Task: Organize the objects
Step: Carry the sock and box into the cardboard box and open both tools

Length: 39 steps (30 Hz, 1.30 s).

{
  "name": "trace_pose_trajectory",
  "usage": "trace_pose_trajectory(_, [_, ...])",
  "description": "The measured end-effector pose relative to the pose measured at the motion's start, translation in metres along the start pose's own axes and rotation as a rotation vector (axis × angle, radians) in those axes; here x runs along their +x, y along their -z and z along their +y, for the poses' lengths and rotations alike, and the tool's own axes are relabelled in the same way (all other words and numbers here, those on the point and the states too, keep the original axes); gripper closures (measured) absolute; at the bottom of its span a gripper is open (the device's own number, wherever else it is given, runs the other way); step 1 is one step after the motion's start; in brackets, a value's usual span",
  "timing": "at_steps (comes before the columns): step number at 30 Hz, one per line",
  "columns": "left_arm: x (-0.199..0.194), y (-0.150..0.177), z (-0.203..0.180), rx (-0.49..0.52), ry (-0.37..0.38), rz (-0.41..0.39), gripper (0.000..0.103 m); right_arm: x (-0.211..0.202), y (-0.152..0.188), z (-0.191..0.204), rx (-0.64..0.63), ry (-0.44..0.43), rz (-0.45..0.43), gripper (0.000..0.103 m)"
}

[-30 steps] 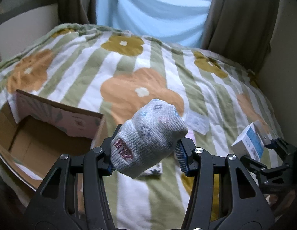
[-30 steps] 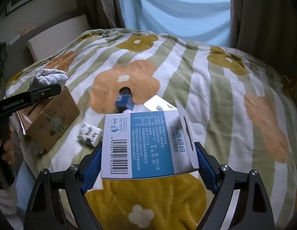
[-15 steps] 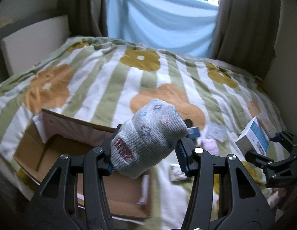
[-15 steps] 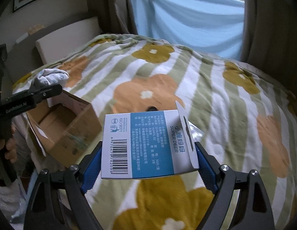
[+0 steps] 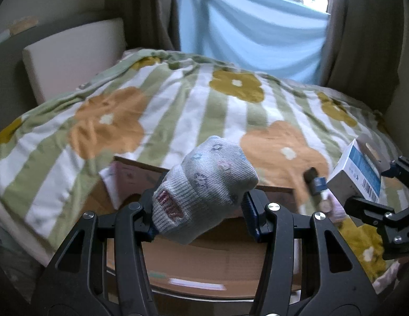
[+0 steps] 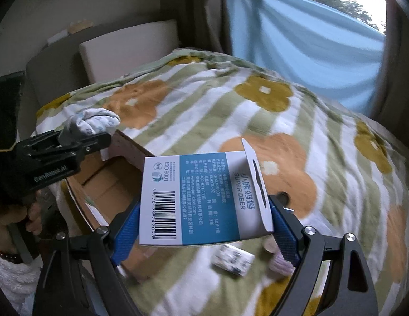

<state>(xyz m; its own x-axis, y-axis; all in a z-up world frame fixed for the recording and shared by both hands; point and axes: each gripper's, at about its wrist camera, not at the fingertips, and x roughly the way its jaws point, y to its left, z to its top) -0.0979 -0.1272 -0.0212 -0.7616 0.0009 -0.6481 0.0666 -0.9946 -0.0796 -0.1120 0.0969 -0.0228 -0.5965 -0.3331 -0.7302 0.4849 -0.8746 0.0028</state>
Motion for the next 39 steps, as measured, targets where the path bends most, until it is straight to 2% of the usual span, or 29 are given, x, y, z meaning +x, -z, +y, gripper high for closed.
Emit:
trace_pose_trajectory(6, [0.018, 0.007, 0.043, -0.009, -0.031, 0.033, 0.056, 0.026, -0.017, 0.040, -0.030, -0.033, 0.023, 0.017])
trace_pose_trajectory(18, [0.060, 0.027, 0.085, -0.005, -0.045, 0.115, 0.057, 0.088, -0.017, 0.084, -0.069, -0.070, 0.120, 0.017])
trace_pose_trajectory(25, [0.074, 0.031, 0.090, 0.005, -0.024, 0.135, 0.056, 0.111, -0.013, 0.087, -0.061, -0.061, 0.163, 0.017])
trace_pose_trajectory(36, [0.082, 0.036, 0.081, 0.039, 0.008, 0.166, 0.056, 0.119, -0.009, 0.087, -0.047, -0.068, 0.186, 0.017])
trace_pose_trajectory(37, [0.080, 0.037, 0.081, 0.038, 0.023, 0.163, 0.053, 0.120, -0.008, 0.088, -0.046, -0.076, 0.190, 0.017])
trace_pose_trajectory(39, [0.080, 0.039, 0.081, 0.037, 0.023, 0.167, 0.031, 0.123, -0.006, 0.089, -0.045, -0.092, 0.201, 0.016])
